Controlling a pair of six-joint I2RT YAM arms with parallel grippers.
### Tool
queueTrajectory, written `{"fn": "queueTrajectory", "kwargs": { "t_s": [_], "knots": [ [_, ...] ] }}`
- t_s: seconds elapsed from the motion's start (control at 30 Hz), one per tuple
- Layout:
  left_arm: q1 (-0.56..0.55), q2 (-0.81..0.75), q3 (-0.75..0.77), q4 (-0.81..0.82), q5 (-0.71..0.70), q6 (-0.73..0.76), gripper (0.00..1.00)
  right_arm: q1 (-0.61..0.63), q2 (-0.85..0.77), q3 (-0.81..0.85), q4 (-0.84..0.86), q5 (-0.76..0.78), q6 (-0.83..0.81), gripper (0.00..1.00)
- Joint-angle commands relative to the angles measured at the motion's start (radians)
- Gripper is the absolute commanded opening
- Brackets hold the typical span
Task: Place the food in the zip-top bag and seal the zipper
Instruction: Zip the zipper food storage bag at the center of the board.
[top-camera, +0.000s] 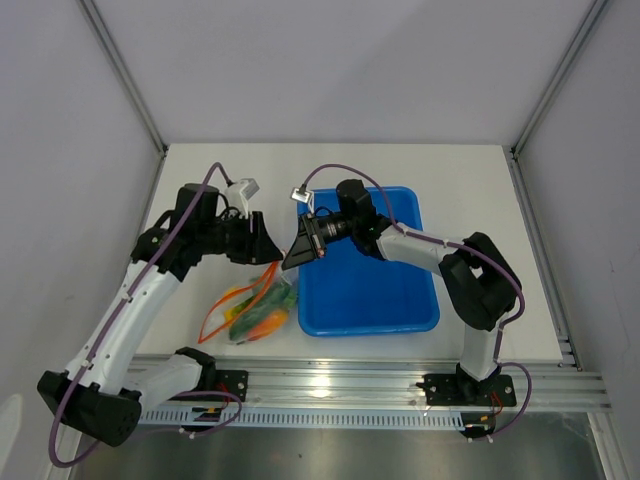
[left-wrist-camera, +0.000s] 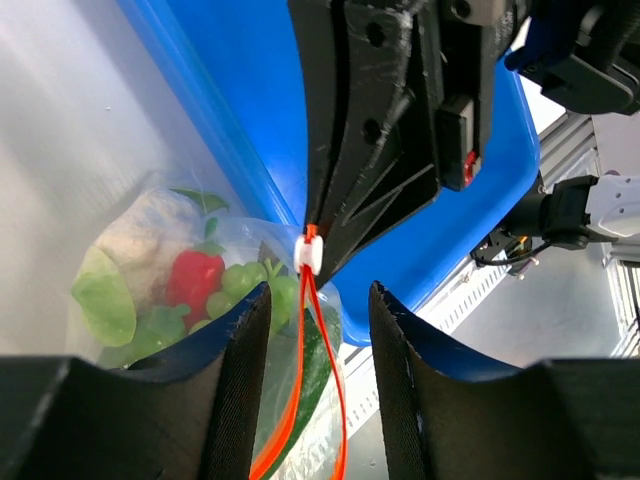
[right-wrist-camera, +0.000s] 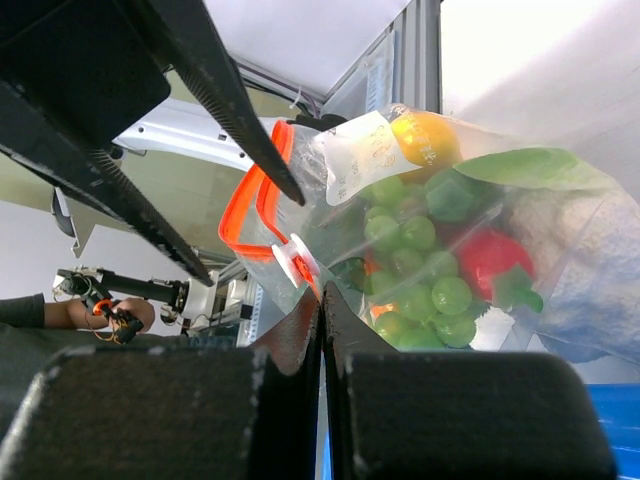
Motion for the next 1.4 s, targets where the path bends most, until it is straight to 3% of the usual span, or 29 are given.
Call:
{"fn": "queueTrajectory", "kwargs": {
  "t_s": [0.0,0.4,0.97,1.37],
  "knots": [
    [0.015,0.021,0.033,0.037,0.025,-0.016,0.46,0.006,-0.032,0.037,0.004,0.002,-0.023,0.00],
    [0.015,0.046,0.027,0.051,0.031,-0.021,0.45,0.012,-0.029,0.033,0.045,-0.006,0.006,0.00],
    [0.015,0.055,0.018,0.062,0.059,-0.024,0.22,0.017,-0.023,0.033,0.054,-0.004,0.017,0.00],
    [0.015,0.044,-0.003,0.061,0.062,-0.019,0.21,0.015,-0.017,0.028,0.105,-0.004,0.063,0.00]
  ]
}}
